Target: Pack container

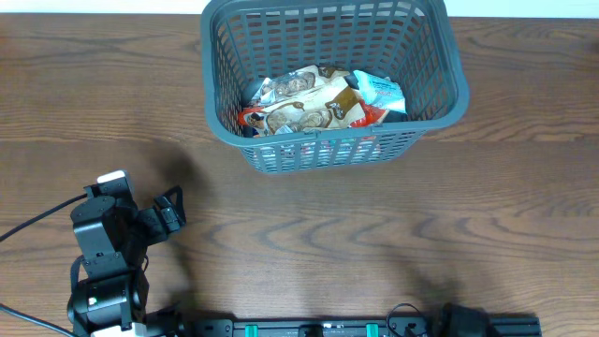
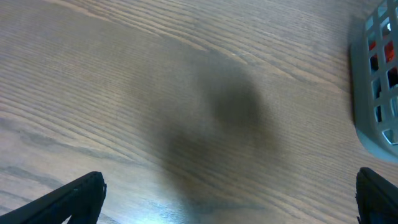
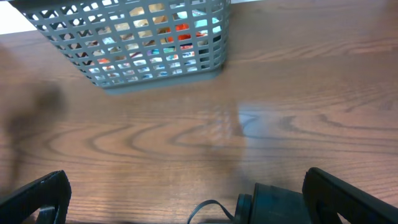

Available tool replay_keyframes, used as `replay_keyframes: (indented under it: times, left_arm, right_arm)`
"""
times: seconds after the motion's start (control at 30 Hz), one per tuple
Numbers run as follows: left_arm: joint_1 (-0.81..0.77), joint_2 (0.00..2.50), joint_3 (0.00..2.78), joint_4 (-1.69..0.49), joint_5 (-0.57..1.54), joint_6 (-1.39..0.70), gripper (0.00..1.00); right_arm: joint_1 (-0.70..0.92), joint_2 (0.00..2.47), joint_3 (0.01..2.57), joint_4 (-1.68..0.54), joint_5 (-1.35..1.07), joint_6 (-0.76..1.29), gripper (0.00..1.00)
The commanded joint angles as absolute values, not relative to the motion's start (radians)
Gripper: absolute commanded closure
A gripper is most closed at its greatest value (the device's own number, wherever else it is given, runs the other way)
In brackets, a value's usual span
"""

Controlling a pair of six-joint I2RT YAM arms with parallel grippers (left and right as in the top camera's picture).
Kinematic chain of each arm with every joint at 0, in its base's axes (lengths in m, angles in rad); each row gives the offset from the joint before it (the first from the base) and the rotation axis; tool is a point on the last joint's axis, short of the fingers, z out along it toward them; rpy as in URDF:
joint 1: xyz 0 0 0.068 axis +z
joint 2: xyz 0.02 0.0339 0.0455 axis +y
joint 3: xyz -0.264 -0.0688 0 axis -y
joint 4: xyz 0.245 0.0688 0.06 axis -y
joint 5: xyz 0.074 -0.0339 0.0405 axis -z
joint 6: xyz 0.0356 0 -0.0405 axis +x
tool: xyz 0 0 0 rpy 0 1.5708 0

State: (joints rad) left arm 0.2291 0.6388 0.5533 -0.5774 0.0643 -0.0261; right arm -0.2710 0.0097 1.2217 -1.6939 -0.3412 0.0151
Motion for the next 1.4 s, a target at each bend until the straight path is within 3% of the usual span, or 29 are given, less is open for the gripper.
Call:
replay_keyframes:
  times: [0.0,0.13,0.27,0.4,0.53,0.93,1.37]
  left_arm:
    - [0.234,0.64,0.557,-0.574,0.06,-0.028,0.01]
    - [0.234,0.64,0.557,-0.574,0.06,-0.028,0.01]
    - [0.234,0.64,0.557,-0.574,0.06,-0.028,0.01]
    - [0.234,0.64,0.557,-0.574,0.06,-0.028,0.01]
    - [0.234,0.64,0.557,-0.574,0.06,-0.028,0.01]
    - [0.234,0.64,0.557,-0.574,0.06,-0.028,0.01]
    - [0.234,0.64,0.557,-0.574,0.06,-0.028,0.01]
  right_arm:
    - [-0.277,0.007,1.217,-1.697,-0.348,0.029,0.01]
    - [-0.277,0.007,1.217,-1.628,-0.345,0.028,0.01]
    - [-0.277,0.007,1.216,-1.357,-0.348,0.027,0.01]
    - [-0.277,0.007,1.195,-1.105,-0.348,-0.104,0.01]
    - [-0.269,0.007,1.127,-1.002,-0.348,-0.268,0.01]
    - [-0.076,0.007,0.715,-0.545,-0.427,-0.297,0.01]
    - [-0.023,0.006,0.248,-0.039,-0.508,-0.296,0.01]
